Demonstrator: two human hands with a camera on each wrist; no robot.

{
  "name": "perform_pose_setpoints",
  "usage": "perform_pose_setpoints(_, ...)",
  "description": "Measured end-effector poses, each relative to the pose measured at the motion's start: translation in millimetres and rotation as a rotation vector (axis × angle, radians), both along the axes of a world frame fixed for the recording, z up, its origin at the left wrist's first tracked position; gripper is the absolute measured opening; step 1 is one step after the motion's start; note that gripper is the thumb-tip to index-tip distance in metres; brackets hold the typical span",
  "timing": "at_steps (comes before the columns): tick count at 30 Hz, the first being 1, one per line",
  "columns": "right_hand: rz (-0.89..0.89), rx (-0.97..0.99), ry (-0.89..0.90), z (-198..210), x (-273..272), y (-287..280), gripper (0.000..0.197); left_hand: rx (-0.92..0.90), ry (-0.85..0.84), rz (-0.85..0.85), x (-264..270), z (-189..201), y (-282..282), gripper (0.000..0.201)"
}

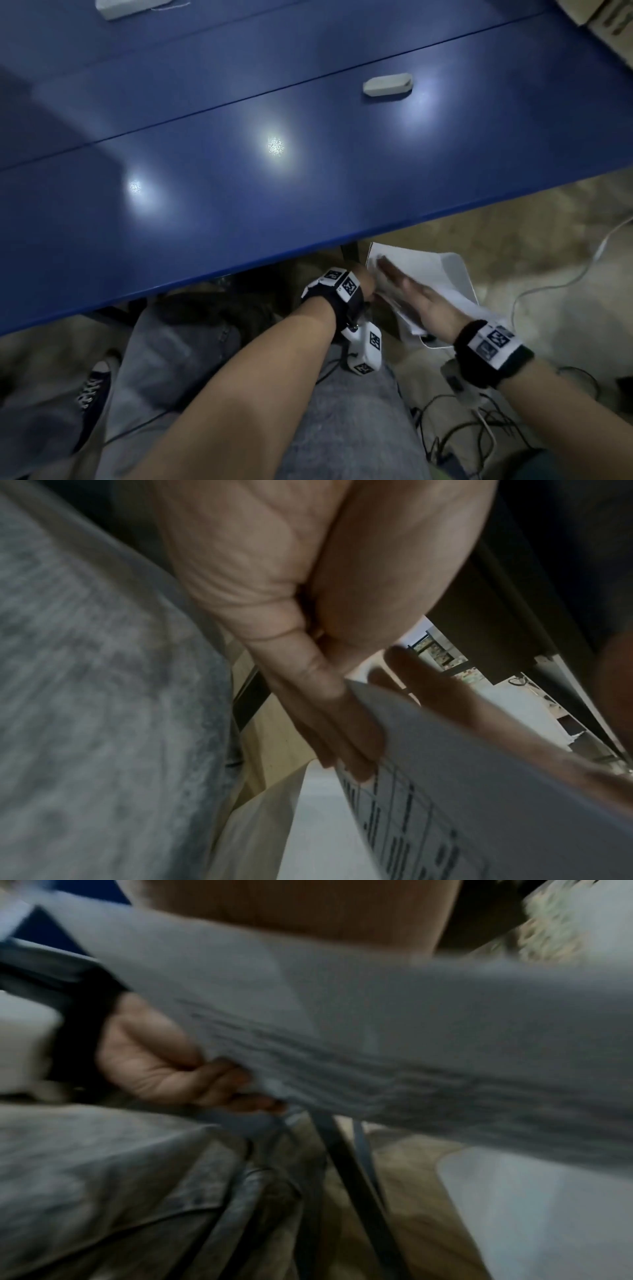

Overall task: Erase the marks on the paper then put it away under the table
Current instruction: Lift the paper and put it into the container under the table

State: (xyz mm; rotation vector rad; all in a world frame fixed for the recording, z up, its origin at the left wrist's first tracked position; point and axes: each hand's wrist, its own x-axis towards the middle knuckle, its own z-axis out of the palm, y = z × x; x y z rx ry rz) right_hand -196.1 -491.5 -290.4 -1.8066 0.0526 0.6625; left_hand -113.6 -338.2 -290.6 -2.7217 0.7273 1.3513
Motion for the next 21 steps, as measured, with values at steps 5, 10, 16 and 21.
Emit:
perform_pose_setpoints(5, 0.113, -0.302, 0.127, -38, 0, -19, 0.059, 0.083, 0.079, 0.092, -4, 2, 4, 0.028)
perform_pose_setpoints(10, -0.103, -0.746, 0.418, -73, 11, -56, 0.07, 0.03, 0.033, 0.321, -1, -26, 11, 0.026)
perform_pose_setpoints(16, 0.031, -0.073, -0.198, -11, 9, 16, 0.068, -0.278, 0.066, 0.587, -6, -4, 1, 0.037)
perform_pose_setpoints(21, -0.051, -0.284, 0.127, -59, 22, -3, 0.06, -0.347, 0.039, 0.828, -3, -5, 4, 0.041)
